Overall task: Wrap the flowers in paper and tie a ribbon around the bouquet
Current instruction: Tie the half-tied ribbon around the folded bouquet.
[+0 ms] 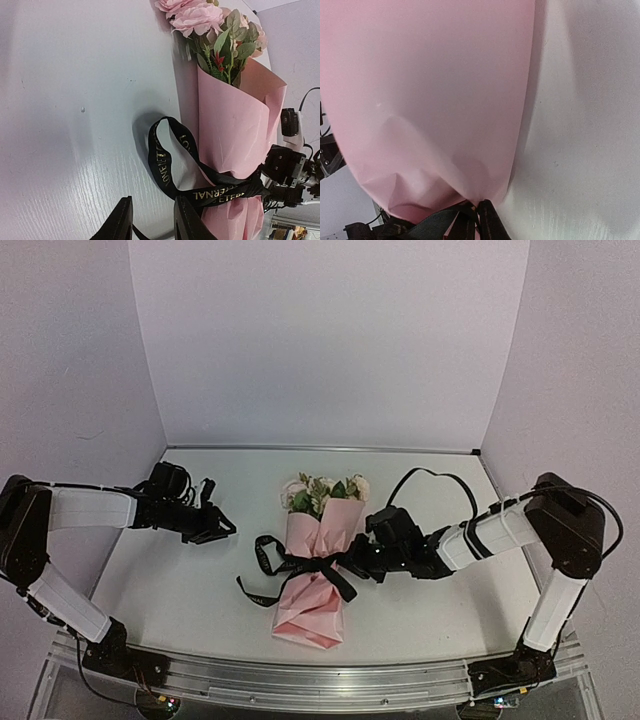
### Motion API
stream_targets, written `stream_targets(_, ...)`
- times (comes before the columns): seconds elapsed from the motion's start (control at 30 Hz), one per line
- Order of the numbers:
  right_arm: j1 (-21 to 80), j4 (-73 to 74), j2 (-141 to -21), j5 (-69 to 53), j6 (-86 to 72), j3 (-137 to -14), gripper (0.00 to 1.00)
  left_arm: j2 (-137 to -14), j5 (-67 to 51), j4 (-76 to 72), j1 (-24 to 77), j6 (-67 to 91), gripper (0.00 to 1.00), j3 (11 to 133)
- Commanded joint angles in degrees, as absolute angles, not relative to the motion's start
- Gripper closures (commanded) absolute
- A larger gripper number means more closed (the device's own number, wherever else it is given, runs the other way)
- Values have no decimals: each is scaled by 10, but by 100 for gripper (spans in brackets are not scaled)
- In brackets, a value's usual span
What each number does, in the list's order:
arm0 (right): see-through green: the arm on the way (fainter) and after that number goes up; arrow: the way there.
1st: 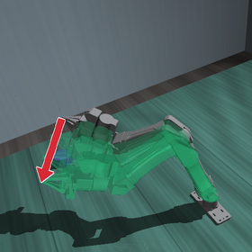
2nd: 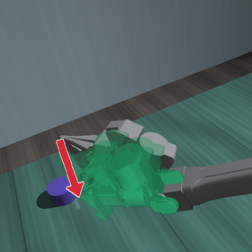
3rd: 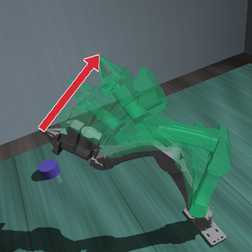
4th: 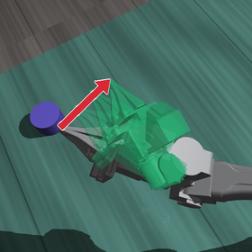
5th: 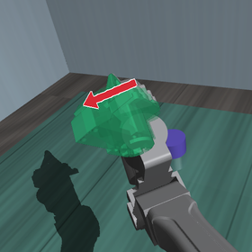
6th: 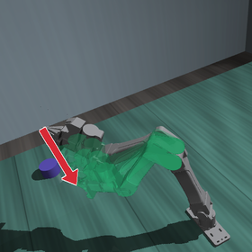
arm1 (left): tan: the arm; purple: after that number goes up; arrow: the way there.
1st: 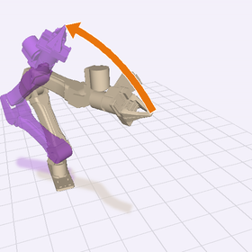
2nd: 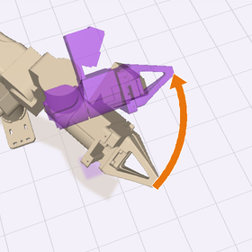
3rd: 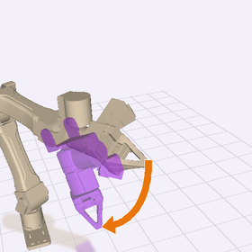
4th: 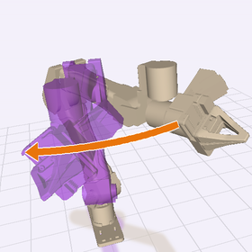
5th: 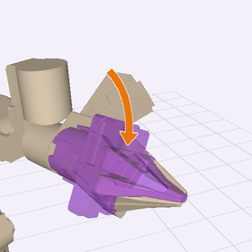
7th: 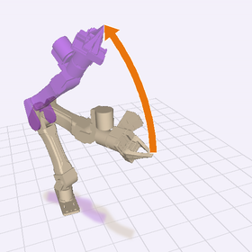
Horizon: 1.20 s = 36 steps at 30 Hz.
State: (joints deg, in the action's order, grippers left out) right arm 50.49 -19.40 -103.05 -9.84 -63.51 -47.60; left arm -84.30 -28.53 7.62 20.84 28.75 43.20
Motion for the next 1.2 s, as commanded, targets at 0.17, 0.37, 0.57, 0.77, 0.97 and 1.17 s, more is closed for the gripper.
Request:
stream_targets(0.17, 515, -103, -993, -64, -572, -511, 80, -852, -304, 74, 211, 273, 70, 455)
stream_targets(0.37, 515, -77, -983, -45, -554, -516, 87, -854, -306, 73, 211, 271, 71, 454)
stream_targets(0.57, 516, -41, -968, -30, -536, -522, 95, -856, -308, 70, 211, 271, 70, 455)
stream_targets(0.77, 516, -7, -955, -11, -526, -521, 100, -858, -317, 70, 213, 266, 70, 459)
stream_targets(0.97, 516, 46, -926, 27, -508, -513, 100, -879, -326, 82, 234, 255, 67, 482)
stream_targets(1.17, 519, 84, -892, 66, -495, -496, 100, -902, -314, 79, 265, 307, 67, 489)
